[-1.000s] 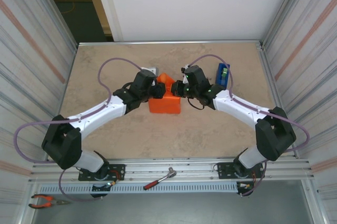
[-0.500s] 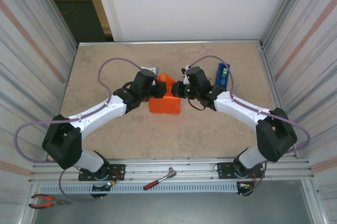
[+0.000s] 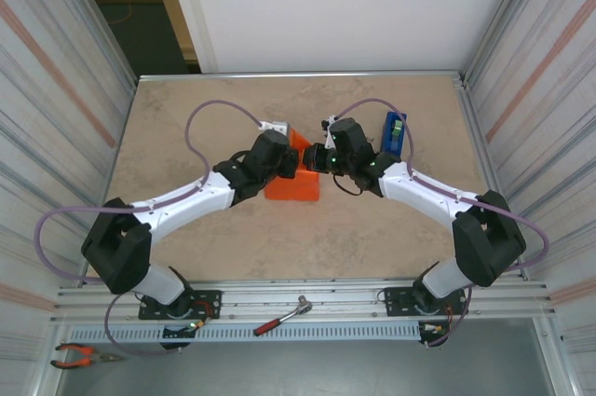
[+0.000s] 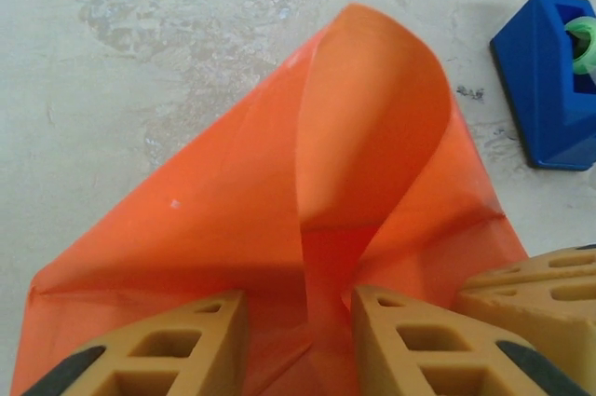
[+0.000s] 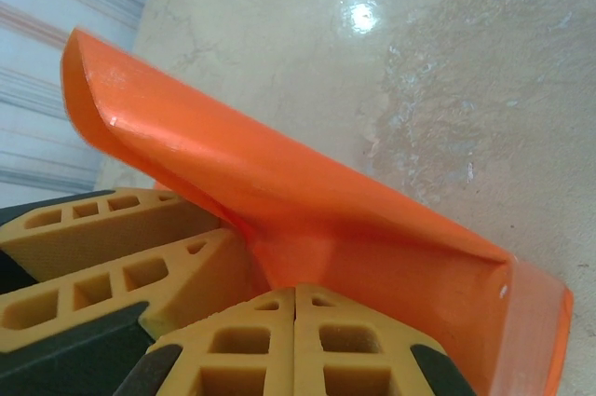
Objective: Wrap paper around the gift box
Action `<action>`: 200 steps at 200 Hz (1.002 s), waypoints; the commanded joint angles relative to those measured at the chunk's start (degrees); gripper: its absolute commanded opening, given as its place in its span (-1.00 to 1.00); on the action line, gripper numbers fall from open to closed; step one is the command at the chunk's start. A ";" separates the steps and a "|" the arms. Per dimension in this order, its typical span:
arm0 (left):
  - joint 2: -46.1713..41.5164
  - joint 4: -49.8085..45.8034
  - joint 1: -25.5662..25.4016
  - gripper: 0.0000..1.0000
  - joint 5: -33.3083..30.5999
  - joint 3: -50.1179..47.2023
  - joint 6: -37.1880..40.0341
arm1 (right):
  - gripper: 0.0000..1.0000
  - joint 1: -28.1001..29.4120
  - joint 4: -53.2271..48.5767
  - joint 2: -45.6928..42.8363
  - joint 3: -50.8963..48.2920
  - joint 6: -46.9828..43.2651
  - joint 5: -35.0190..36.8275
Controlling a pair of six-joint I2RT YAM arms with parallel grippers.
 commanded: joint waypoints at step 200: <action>8.93 -8.35 -6.05 -0.32 -9.27 -2.36 -0.15 | -1.00 -12.82 -10.78 18.03 24.08 2.08 -17.07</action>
